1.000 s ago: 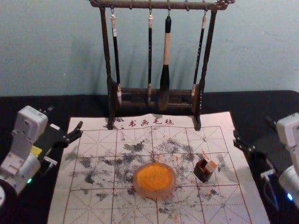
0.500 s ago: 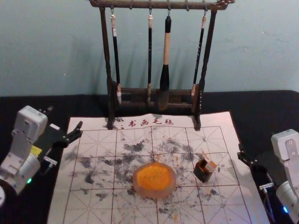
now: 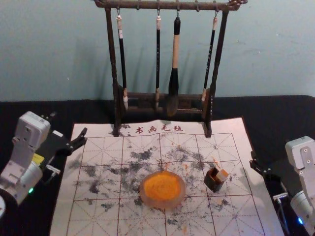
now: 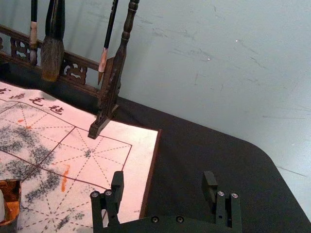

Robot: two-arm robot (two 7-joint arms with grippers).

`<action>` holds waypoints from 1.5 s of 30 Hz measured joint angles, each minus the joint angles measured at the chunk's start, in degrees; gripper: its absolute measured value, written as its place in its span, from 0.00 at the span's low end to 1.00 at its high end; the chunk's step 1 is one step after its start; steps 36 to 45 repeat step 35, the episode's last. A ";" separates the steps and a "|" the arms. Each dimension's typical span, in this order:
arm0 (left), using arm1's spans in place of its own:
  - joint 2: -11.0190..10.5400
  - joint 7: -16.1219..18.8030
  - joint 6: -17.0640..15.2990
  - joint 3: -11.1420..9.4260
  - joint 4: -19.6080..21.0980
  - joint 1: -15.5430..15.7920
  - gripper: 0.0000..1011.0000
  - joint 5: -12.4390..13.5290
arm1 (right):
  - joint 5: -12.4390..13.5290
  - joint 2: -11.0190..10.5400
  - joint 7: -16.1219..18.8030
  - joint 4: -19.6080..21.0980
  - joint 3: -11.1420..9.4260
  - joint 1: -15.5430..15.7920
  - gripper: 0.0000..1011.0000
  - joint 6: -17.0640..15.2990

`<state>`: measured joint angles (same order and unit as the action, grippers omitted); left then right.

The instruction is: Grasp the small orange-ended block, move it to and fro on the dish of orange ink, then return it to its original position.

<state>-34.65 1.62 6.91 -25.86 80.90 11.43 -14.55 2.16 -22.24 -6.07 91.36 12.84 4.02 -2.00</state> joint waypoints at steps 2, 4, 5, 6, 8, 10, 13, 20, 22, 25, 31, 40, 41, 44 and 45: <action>0.00 0.00 0.00 0.00 0.00 0.00 0.99 0.00 | 0.00 -0.01 -0.01 0.01 0.01 0.01 0.99 0.00; 0.00 0.00 0.00 0.00 0.00 0.00 0.99 0.00 | 0.00 -0.02 -0.01 0.03 0.02 0.02 0.99 0.00; 0.00 0.00 0.00 0.00 0.00 0.00 0.99 0.00 | 0.00 -0.02 -0.01 0.04 0.03 0.02 0.99 0.00; 0.00 0.00 0.00 0.00 0.00 0.00 0.99 0.00 | 0.00 -0.03 -0.01 0.05 0.04 0.03 0.99 0.00; 0.00 0.00 0.00 0.00 0.00 0.00 0.99 0.00 | 0.01 -0.04 -0.02 0.06 0.05 0.04 0.99 0.00; 0.00 0.00 0.00 0.00 0.00 0.00 0.99 0.00 | 0.00 -0.04 -0.02 0.07 0.06 0.04 0.99 0.00; 0.00 0.00 0.00 0.00 0.00 0.00 0.99 0.00 | 0.01 -0.06 -0.02 0.08 0.08 0.04 0.99 0.00; 0.00 0.00 0.00 0.00 0.00 0.00 0.99 0.00 | 0.00 -0.08 -0.02 0.11 0.09 0.04 0.99 0.00; 0.00 0.00 0.00 0.00 0.00 0.00 0.99 0.00 | 0.01 -0.08 -0.02 0.10 0.09 0.04 0.99 0.00; 0.00 0.00 0.00 0.00 0.00 0.00 0.99 0.00 | 0.01 -0.08 -0.01 0.11 0.09 0.04 0.99 0.00; 0.00 0.00 0.00 0.00 0.00 0.00 0.99 0.00 | 0.00 -0.08 -0.01 0.11 0.09 0.04 0.99 0.00; 0.00 0.00 0.00 0.00 0.00 0.00 0.99 0.00 | 0.00 -0.08 -0.01 0.10 0.09 0.04 0.99 0.00; 0.00 0.00 0.00 0.00 0.00 0.00 0.99 0.00 | 0.00 -0.08 -0.01 0.10 0.09 0.04 0.99 0.00; 0.00 0.00 0.00 0.00 0.00 0.00 0.99 0.00 | 0.00 -0.08 -0.01 0.10 0.09 0.04 0.99 0.00; 0.00 0.00 0.00 0.00 0.00 0.00 0.99 0.00 | 0.00 -0.08 -0.01 0.10 0.09 0.04 0.99 0.00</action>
